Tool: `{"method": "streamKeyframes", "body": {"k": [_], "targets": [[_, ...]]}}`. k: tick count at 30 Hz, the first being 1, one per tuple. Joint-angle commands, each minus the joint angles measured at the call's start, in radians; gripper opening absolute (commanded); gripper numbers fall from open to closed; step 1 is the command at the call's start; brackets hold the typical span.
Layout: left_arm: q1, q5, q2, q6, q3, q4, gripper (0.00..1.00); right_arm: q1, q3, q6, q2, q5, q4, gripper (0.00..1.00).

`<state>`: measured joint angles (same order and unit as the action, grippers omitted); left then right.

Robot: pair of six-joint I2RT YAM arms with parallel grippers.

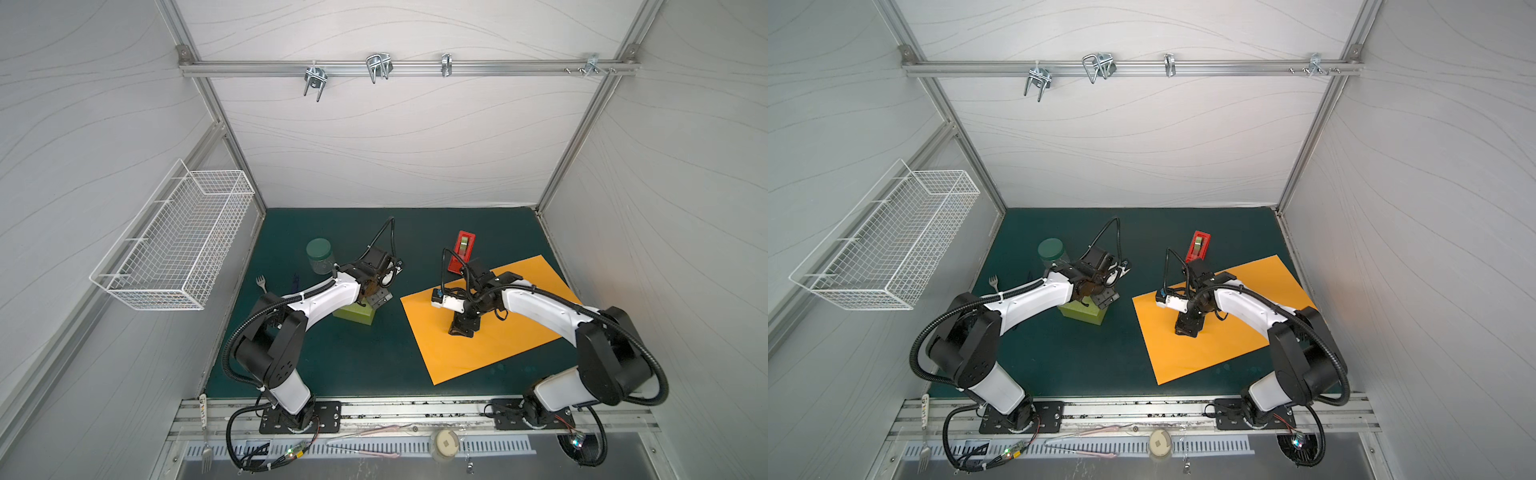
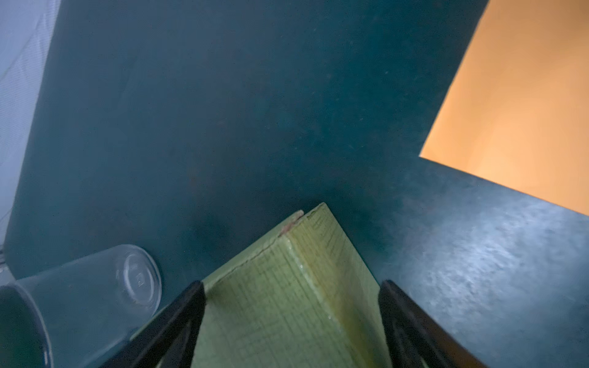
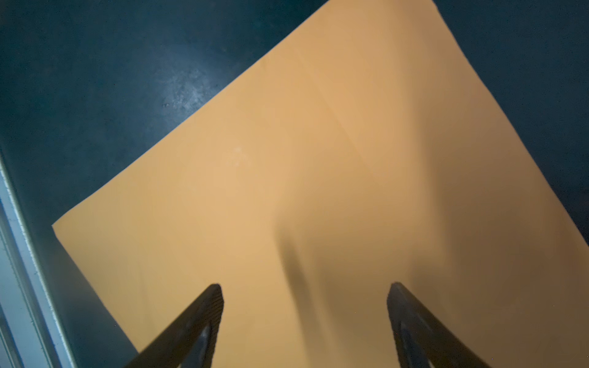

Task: Wrap a gift box in wrapping paper
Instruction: Move the gift box to the middle-left of the table, then move the wrapping paper to the center of the table.

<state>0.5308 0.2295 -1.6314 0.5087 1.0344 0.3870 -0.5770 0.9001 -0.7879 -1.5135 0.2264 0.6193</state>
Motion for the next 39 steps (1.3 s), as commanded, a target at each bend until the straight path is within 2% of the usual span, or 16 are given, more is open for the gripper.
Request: {"method": "streamKeyframes", "body": {"k": [1,3,7,9,13,19,22,25,29,31,34,39], "targets": [[-0.07,0.04,0.05,0.018,-0.043,-0.047,0.87,-0.047,0.039,-0.069,-0.076,-0.011,-0.012,0.77],[-0.111,0.0,0.097,-0.003,-0.061,-0.024,0.87,-0.066,0.065,-0.071,-0.123,-0.018,-0.009,0.74],[-0.179,-0.186,0.194,-0.065,-0.07,0.075,0.89,-0.103,0.116,-0.033,-0.213,-0.029,-0.013,0.68],[-0.218,-0.224,0.219,-0.098,-0.061,0.129,0.89,-0.114,0.147,-0.002,-0.253,-0.033,-0.008,0.64],[-0.346,-0.35,0.274,-0.166,-0.066,0.219,0.89,-0.143,0.202,0.06,-0.326,-0.049,-0.007,0.58],[-0.468,-0.355,0.356,-0.158,-0.103,0.288,0.89,-0.204,0.322,0.161,-0.44,-0.073,-0.009,0.5],[-0.474,-0.407,0.39,-0.127,-0.096,0.317,0.87,-0.219,0.409,0.238,-0.478,-0.031,0.0,0.47],[-0.407,-0.523,0.405,-0.158,-0.078,0.311,0.83,-0.173,0.471,0.301,-0.442,0.089,0.017,0.47],[-0.181,-0.507,0.301,-0.211,-0.016,0.271,0.74,-0.036,0.459,0.325,-0.33,0.253,0.057,0.52],[-0.07,-0.463,0.203,-0.221,0.038,0.249,0.68,0.044,0.401,0.304,-0.263,0.247,0.086,0.54],[0.05,-0.357,0.046,-0.185,0.125,0.225,0.59,0.176,0.283,0.239,-0.164,0.211,0.124,0.57],[0.144,-0.31,-0.152,-0.168,0.221,0.175,0.5,0.413,0.149,0.083,-0.052,0.122,0.174,0.59]]}}
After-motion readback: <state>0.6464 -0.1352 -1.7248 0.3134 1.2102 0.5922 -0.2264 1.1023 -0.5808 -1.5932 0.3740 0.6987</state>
